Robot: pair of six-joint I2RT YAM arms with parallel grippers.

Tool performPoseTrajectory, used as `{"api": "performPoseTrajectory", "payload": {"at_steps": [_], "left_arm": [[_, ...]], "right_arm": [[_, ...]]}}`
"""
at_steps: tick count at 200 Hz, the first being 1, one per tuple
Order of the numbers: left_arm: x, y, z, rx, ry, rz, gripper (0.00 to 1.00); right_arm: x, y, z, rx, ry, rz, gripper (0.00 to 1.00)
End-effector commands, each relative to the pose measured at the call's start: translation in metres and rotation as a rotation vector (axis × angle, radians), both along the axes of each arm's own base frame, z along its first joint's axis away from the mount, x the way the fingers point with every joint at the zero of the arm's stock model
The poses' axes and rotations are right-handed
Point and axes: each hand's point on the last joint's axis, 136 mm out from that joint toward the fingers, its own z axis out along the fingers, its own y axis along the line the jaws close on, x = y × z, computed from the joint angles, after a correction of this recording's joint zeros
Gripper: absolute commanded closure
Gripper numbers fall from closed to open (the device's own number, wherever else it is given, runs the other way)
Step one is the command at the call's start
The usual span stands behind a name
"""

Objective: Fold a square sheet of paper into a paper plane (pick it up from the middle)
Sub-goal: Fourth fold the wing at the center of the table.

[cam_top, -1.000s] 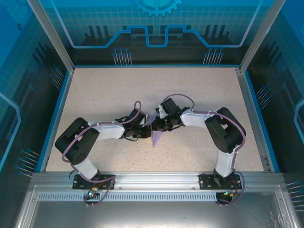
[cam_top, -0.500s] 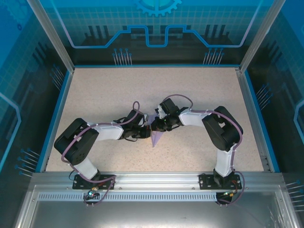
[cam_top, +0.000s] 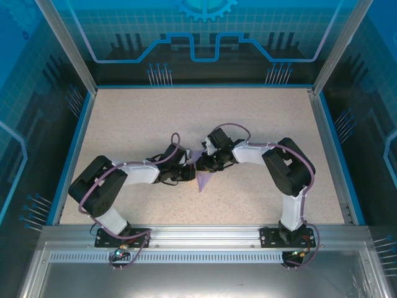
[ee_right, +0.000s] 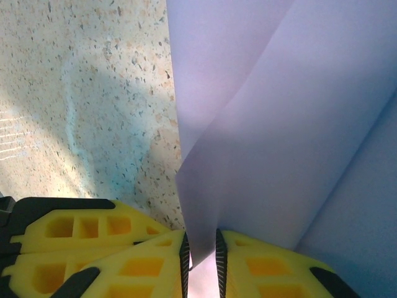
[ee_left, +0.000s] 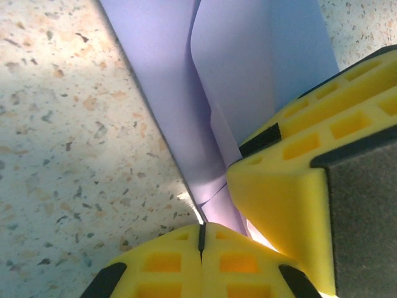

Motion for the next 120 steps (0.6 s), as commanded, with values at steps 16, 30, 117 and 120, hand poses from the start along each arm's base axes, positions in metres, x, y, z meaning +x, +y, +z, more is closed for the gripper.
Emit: {"api": "performPoseTrajectory", "payload": {"at_steps": [16,30,117,120], "left_arm": [[-0.009,0.009,0.008,0.008,-0.006,0.007,1.0],[-0.01,0.011,0.013,0.003,-0.015,0.012,1.0],[-0.016,0.009,0.026,-0.061,-0.029,0.031,0.81],[-0.016,0.009,0.026,-0.066,-0.028,0.032,0.8]], "right_arm": [[-0.002,0.013,-0.006,0.016,0.008,0.015,0.78],[-0.003,0.013,-0.007,0.016,0.01,0.014,0.78],[-0.007,0.01,-0.01,0.015,0.022,0.0,0.74],[-0.006,0.01,-0.009,0.018,0.021,-0.001,0.74]]}}
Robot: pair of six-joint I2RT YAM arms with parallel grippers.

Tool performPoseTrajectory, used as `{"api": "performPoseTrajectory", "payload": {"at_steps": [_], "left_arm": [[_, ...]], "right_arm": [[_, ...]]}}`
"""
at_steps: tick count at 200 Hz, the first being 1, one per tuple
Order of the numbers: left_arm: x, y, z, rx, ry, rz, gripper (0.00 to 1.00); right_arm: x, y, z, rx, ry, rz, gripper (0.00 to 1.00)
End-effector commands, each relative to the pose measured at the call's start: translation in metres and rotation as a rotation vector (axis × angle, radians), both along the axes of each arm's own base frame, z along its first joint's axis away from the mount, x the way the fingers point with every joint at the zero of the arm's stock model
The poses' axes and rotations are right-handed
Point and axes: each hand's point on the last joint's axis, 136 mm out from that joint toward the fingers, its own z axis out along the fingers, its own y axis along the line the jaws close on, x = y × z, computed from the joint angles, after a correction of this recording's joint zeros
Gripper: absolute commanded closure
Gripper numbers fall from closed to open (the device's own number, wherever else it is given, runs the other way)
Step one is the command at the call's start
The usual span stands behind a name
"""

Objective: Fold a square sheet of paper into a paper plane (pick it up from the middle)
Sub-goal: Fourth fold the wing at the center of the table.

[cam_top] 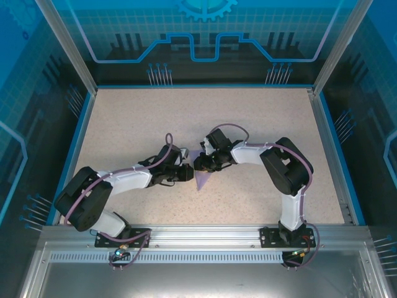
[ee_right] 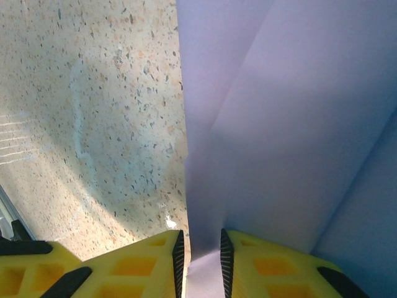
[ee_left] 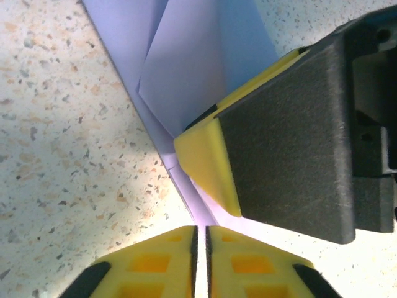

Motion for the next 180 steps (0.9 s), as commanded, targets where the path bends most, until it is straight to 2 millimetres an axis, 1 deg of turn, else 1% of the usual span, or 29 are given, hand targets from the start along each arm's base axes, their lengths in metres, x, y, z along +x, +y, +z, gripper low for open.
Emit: {"api": "performPoseTrajectory", "payload": {"at_steps": [1,39,65,88,121,145,180], "left_arm": [[-0.005,0.001,-0.002,-0.028,0.018,0.015,0.8],[-0.008,-0.004,-0.006,-0.07,0.031,0.011,0.75],[-0.008,-0.009,-0.004,-0.096,0.024,0.003,0.73],[-0.007,-0.014,-0.003,-0.104,0.011,-0.002,0.72],[-0.008,-0.021,-0.009,-0.08,0.016,-0.018,0.71],[-0.007,-0.025,-0.009,-0.061,-0.001,-0.028,0.74],[-0.004,-0.024,-0.016,-0.023,0.01,-0.025,0.74]], "right_arm": [[-0.009,0.002,-0.009,-0.005,0.03,0.006,0.74],[-0.011,-0.001,-0.01,-0.013,0.038,-0.005,0.72],[-0.012,-0.002,-0.01,-0.011,0.047,-0.009,0.73],[-0.013,-0.003,-0.011,-0.015,0.049,-0.012,0.73],[-0.013,-0.005,-0.011,-0.025,0.05,-0.014,0.76],[-0.014,-0.005,-0.012,-0.026,0.053,-0.012,0.77],[-0.013,-0.005,-0.011,-0.027,0.049,-0.009,0.78]]}}
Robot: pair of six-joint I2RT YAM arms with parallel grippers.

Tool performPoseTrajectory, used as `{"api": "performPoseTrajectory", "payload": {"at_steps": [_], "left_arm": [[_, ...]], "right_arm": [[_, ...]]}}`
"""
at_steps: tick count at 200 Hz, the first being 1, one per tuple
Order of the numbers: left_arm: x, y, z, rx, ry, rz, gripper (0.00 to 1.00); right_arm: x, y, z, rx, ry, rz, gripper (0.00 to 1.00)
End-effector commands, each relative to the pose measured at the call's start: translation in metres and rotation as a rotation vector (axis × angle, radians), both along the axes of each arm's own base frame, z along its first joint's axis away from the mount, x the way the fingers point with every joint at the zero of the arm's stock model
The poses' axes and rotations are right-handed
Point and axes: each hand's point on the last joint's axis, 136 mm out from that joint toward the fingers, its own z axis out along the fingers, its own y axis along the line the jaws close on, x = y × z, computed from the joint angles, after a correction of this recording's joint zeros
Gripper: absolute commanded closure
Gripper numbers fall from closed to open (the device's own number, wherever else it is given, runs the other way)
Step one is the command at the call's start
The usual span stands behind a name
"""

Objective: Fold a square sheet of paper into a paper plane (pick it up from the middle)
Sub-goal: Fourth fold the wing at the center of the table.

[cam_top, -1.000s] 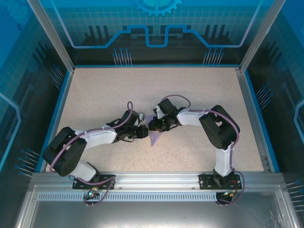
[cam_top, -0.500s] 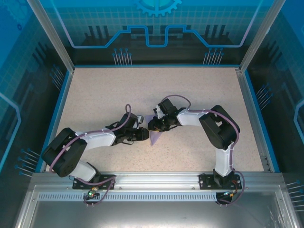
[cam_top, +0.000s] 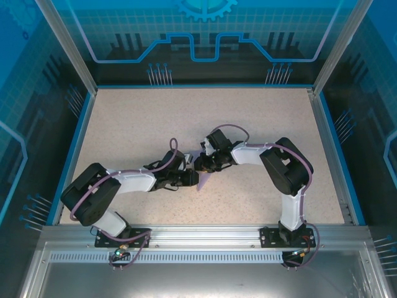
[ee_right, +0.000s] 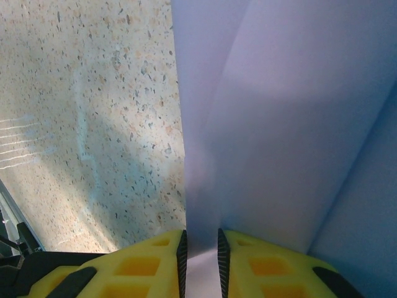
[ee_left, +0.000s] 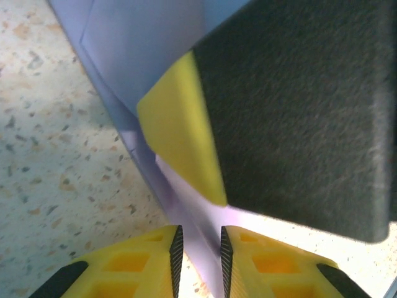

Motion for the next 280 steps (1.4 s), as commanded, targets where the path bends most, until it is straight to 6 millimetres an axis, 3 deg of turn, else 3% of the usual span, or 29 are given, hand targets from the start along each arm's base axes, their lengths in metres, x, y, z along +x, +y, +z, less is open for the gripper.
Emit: {"api": "performPoseTrajectory", "payload": {"at_steps": [1,101,157,231,280], "left_arm": [[0.009,-0.002,0.0,0.025,-0.022,0.005,0.74],[0.008,0.005,-0.016,0.104,-0.003,0.0,0.89],[0.005,0.01,-0.022,0.13,0.009,-0.005,0.89],[0.003,0.011,-0.024,0.124,0.009,-0.006,0.9],[0.0,0.011,-0.023,0.124,0.01,-0.009,0.9]], "right_arm": [[-0.012,-0.006,-0.01,-0.038,0.038,0.004,0.78],[-0.011,-0.003,-0.003,-0.021,0.029,0.011,0.77],[-0.005,-0.004,0.009,-0.007,0.002,0.003,0.72],[0.02,-0.024,0.037,0.0,-0.071,-0.047,0.66],[0.03,-0.016,0.028,0.005,-0.053,-0.035,0.78]]}}
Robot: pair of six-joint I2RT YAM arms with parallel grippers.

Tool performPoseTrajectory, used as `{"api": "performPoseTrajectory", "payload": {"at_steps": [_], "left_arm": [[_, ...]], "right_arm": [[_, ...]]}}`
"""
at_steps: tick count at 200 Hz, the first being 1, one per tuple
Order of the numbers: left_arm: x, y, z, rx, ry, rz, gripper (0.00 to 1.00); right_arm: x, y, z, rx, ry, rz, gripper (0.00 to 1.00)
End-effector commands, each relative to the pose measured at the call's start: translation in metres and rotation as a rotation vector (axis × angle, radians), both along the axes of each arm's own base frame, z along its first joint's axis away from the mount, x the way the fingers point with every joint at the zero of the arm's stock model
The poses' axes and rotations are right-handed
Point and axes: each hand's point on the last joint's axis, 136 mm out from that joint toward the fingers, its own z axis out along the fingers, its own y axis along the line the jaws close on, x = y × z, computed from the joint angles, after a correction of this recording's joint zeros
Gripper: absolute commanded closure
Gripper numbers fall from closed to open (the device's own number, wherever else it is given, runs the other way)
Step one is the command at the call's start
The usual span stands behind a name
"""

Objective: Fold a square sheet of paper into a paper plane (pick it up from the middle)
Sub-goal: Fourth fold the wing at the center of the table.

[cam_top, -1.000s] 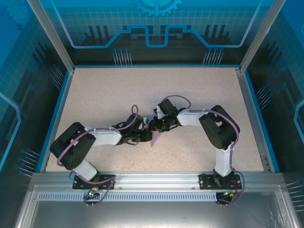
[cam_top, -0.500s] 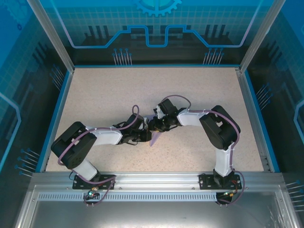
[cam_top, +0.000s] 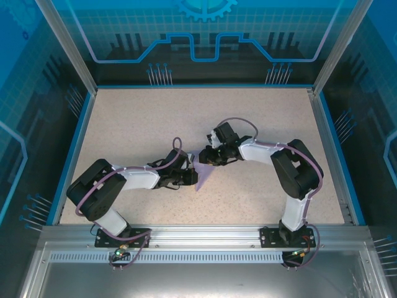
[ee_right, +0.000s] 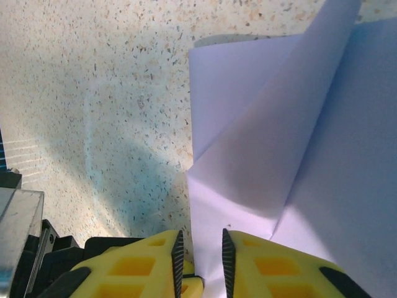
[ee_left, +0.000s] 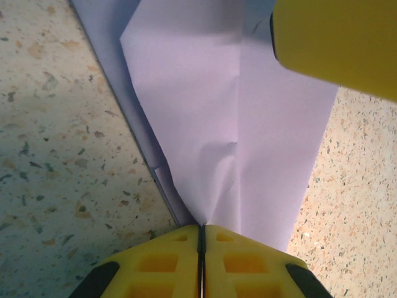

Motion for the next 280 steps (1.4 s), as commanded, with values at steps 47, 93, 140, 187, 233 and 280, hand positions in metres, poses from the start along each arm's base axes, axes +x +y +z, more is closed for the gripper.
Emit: {"api": "performPoseTrajectory", "payload": {"at_steps": [47,93,140,187,233,280], "left_arm": [[-0.009,0.01,-0.012,0.063,0.016,-0.01,0.89],[-0.01,0.009,-0.008,0.059,0.012,-0.018,0.89],[-0.01,0.006,0.0,0.045,0.003,-0.02,0.87],[-0.011,0.002,0.013,0.02,-0.005,-0.029,0.84],[-0.005,0.005,0.035,0.032,-0.042,-0.007,0.75],[0.012,-0.005,0.045,0.047,-0.07,-0.023,0.7]], "right_arm": [[0.017,0.009,-0.017,-0.014,0.027,0.014,0.81],[0.022,0.008,-0.034,-0.05,0.047,0.019,0.8],[0.017,0.002,-0.043,-0.1,0.06,0.04,0.8],[0.011,-0.001,-0.045,-0.126,0.062,0.061,0.8],[0.008,-0.003,-0.047,-0.137,0.063,0.079,0.81],[0.006,-0.001,-0.049,-0.139,0.064,0.093,0.81]]}}
